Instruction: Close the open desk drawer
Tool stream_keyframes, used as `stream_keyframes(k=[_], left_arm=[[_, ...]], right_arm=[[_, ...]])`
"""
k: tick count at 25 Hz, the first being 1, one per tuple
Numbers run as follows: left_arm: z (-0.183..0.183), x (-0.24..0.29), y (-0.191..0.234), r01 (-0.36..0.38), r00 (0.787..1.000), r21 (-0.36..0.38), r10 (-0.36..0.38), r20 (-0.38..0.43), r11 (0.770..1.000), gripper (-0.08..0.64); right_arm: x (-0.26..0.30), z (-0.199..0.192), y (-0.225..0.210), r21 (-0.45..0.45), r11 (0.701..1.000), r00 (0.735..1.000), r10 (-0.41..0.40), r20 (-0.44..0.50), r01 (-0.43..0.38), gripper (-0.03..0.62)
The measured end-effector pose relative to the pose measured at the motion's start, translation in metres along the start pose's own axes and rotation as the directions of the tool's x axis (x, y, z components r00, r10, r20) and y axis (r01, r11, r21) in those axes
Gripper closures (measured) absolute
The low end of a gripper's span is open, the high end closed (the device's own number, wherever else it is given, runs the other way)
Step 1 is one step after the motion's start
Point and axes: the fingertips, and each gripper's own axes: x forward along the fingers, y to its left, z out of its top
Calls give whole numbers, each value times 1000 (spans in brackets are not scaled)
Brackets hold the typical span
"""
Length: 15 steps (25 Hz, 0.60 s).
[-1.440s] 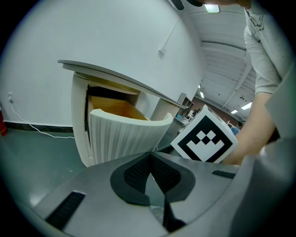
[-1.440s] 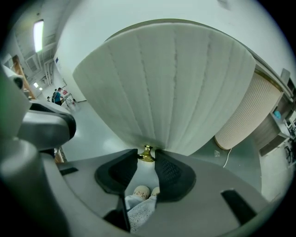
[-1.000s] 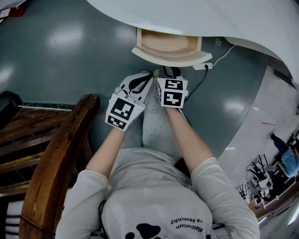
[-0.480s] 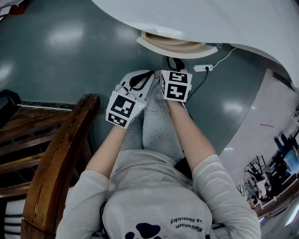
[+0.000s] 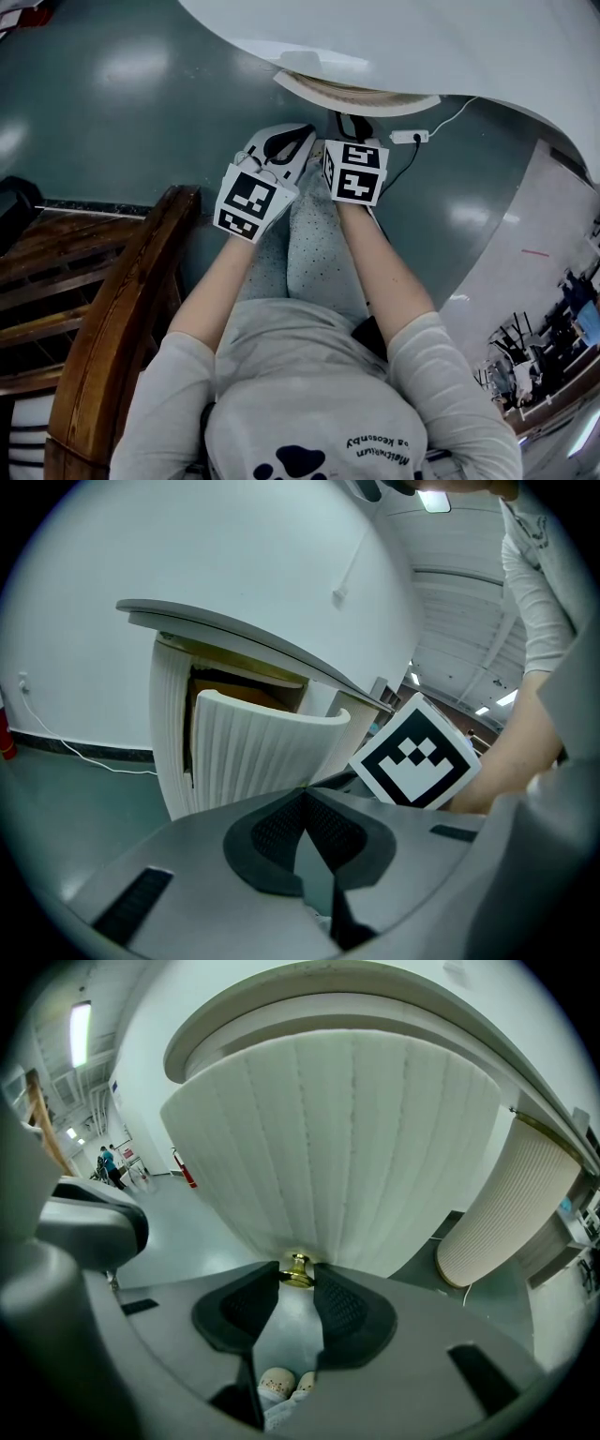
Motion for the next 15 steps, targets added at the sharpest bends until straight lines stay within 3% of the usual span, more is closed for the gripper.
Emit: stream_keyframes(k=[15], left_arm=[[28,37,26,-23,1000,-35,24,7,999,557]], right_arm=[[19,36,-12,4,1000,999,30,22,-30,466]])
